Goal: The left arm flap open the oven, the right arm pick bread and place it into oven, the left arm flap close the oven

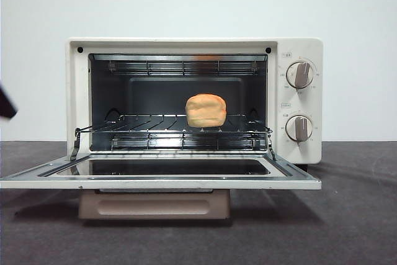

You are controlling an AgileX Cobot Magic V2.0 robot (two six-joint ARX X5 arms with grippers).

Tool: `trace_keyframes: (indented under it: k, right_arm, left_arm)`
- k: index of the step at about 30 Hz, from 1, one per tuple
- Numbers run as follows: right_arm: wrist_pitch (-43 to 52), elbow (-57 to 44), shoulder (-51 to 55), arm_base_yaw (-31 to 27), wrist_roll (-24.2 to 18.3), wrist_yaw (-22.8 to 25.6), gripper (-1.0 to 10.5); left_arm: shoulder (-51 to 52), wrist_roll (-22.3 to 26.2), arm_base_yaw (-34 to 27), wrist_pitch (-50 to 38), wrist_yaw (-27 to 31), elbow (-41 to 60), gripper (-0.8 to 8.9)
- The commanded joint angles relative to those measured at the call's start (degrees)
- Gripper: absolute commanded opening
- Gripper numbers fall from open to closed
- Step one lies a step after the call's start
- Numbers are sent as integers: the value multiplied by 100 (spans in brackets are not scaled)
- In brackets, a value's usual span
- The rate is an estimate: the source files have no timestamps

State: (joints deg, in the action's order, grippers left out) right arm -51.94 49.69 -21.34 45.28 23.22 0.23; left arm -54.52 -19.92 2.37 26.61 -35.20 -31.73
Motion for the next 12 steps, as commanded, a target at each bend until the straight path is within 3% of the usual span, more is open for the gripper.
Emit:
trace_keyframes:
  k: [1,7,12]
  right_arm:
    - [87,94,-7,35,72,26,431]
    - [92,96,-7,35,72,131,431]
    - [87,94,-7,35,77,129,431]
  left_arm:
    - [-31,-282,-70,-149,-63,306,12]
    - [-31,-1158,-319,-1029,-11,1257,12]
    - [-31,-1209,-348,-1217,-302,1552,12]
